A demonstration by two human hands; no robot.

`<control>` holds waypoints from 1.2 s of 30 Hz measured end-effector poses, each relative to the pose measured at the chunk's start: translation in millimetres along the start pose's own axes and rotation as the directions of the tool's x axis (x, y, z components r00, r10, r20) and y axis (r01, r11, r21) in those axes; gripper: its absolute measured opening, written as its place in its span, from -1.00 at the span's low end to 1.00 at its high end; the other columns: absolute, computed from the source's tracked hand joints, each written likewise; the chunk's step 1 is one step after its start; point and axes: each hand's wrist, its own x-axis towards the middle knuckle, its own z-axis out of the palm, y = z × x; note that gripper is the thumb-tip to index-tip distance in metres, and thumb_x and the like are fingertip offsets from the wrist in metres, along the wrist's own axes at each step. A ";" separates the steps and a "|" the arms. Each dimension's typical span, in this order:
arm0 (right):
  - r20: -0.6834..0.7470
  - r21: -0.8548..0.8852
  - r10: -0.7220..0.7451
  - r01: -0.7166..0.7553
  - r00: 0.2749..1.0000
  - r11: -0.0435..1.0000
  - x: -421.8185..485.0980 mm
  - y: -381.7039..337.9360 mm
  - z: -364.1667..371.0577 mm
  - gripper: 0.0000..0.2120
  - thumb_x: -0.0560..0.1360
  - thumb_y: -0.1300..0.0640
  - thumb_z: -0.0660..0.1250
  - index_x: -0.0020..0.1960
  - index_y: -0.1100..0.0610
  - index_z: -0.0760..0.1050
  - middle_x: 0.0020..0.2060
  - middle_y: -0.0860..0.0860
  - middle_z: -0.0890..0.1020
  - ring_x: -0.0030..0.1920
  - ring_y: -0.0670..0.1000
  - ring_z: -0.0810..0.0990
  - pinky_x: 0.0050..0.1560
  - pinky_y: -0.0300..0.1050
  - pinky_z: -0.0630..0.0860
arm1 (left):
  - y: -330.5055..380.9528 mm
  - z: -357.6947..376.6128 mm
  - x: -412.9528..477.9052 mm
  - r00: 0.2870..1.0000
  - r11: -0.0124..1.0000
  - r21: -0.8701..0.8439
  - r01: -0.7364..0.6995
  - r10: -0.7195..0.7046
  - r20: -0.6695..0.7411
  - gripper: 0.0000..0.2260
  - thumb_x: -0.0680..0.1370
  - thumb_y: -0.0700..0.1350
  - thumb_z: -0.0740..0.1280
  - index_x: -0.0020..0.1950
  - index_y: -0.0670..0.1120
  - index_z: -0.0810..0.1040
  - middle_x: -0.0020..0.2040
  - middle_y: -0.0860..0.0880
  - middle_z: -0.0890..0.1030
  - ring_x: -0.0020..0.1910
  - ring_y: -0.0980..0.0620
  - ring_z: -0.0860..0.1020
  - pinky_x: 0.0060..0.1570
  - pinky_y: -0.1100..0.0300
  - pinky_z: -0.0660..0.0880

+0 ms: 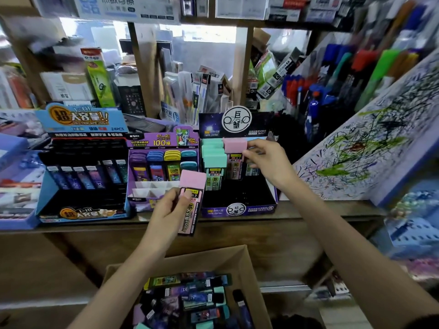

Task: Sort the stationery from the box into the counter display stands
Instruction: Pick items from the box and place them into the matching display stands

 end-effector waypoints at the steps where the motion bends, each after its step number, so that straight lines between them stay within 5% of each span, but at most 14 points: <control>1: -0.003 -0.011 -0.009 0.009 1.000 1.000 0.9 0.4 -0.4 -0.83 0.54 0.26 0.29 0.09 0.10 0.57 -0.24 -0.07 0.57 -0.24 -0.15 0.56 -0.16 -0.27 0.58 | 0.1 0.9 -0.1 1.000 1.000 0.001 -0.005 0.005 0.005 -0.69 0.55 0.07 0.18 0.02 -0.17 0.51 -0.02 -0.35 0.53 -0.13 0.01 0.48 -0.14 0.18 0.40; 9: -0.043 -0.035 -0.022 0.021 0.999 0.999 5.7 0.6 0.7 -0.79 0.52 0.26 0.32 0.14 0.19 0.59 -0.14 0.05 0.59 -0.17 -0.08 0.54 -0.23 -0.37 0.57 | -3.1 0.5 1.4 1.000 1.000 0.015 -0.009 0.008 0.006 -0.82 0.60 0.00 0.18 -0.02 -0.03 0.53 -0.03 -0.22 0.56 -0.12 0.16 0.50 -0.08 0.26 0.42; 14: -0.028 -0.023 0.052 -0.052 0.998 0.998 5.5 7.8 9.7 -0.81 0.52 0.26 0.32 0.12 0.24 0.58 -0.18 0.09 0.60 -0.20 -0.01 0.57 -0.23 -0.28 0.59 | 0.2 2.9 0.6 1.000 1.000 0.026 -0.012 0.012 0.001 -0.76 0.60 0.00 0.19 -0.02 -0.15 0.51 -0.01 -0.35 0.52 -0.08 -0.08 0.49 -0.01 -0.10 0.45; 18: -0.051 -0.104 0.091 -0.096 0.995 0.990 1.9 13.6 9.8 -0.79 0.53 0.19 0.33 0.08 0.29 0.60 -0.15 0.16 0.67 -0.20 0.06 0.63 -0.02 -0.04 0.60 | 2.7 3.7 0.6 0.999 0.998 0.046 -0.041 0.039 0.035 -0.81 0.58 -0.01 0.22 -0.12 -0.06 0.54 -0.09 -0.35 0.52 -0.13 -0.11 0.50 -0.12 0.02 0.41; 22: -0.078 -0.485 0.066 -0.095 0.995 0.869 -8.1 1.2 5.8 -0.67 0.52 -0.05 0.32 -0.15 0.23 0.63 -0.26 0.12 0.67 -0.26 0.10 0.59 -0.17 -0.06 0.55 | 10.8 9.9 4.4 0.996 0.997 0.029 -0.075 0.073 0.041 -0.77 0.58 -0.06 0.25 -0.25 0.13 0.56 -0.25 0.07 0.63 -0.20 0.15 0.57 -0.24 0.35 0.48; 24: -0.066 -0.362 0.056 -0.076 0.996 0.929 -23.2 -9.4 4.6 -0.69 0.51 -0.13 0.30 -0.10 0.11 0.63 -0.23 -0.03 0.67 -0.20 -0.03 0.61 -0.13 -0.12 0.53 | 15.6 14.4 8.5 0.994 0.995 0.020 -0.101 0.100 0.031 -0.82 0.58 -0.07 0.25 -0.19 0.07 0.55 -0.24 0.12 0.64 -0.20 0.22 0.58 -0.25 0.39 0.48; 26: 0.057 0.044 0.086 -0.089 0.995 0.995 -40.2 -23.7 5.1 -0.76 0.51 -0.12 0.29 -0.11 0.03 0.61 -0.24 -0.09 0.68 -0.19 -0.12 0.65 -0.13 -0.16 0.55 | 21.0 20.1 12.9 0.993 0.994 -0.007 -0.113 0.113 0.031 -0.87 0.58 -0.07 0.25 -0.12 0.04 0.56 -0.18 0.07 0.65 -0.17 0.22 0.59 -0.22 0.37 0.50; 28: 0.155 0.257 0.064 -0.103 0.986 0.961 -51.9 -33.6 6.3 -0.89 0.50 -0.02 0.34 -0.10 -0.01 0.60 -0.19 -0.05 0.68 -0.15 -0.12 0.64 -0.16 -0.18 0.59 | 26.8 27.5 16.8 0.992 0.991 -0.041 -0.124 0.125 0.032 -0.89 0.58 -0.08 0.25 -0.04 0.01 0.58 -0.14 0.03 0.66 -0.14 0.20 0.61 -0.20 0.35 0.52; 32: 0.149 0.271 -0.013 -0.028 0.989 0.962 -58.4 -41.5 8.2 -0.88 0.48 0.20 0.38 -0.10 -0.02 0.60 -0.15 -0.02 0.66 -0.11 -0.08 0.60 -0.10 -0.14 0.58 | 38.9 40.3 23.2 0.984 0.982 -0.071 -0.173 0.175 0.031 -0.89 0.57 -0.11 0.26 -0.06 -0.01 0.59 -0.19 0.04 0.65 -0.18 0.20 0.59 -0.20 0.35 0.51; 36: 0.080 0.309 -0.011 -0.015 0.997 0.951 -47.1 -42.0 -8.1 -0.84 0.44 0.28 0.41 -0.17 0.02 0.61 -0.26 -0.04 0.66 -0.24 -0.14 0.60 -0.19 -0.27 0.57 | 42.4 38.0 32.0 0.980 0.977 0.074 -0.198 0.196 0.029 -0.97 0.54 -0.11 0.33 -0.09 0.01 0.56 -0.17 0.13 0.62 -0.13 0.18 0.56 -0.11 0.36 0.47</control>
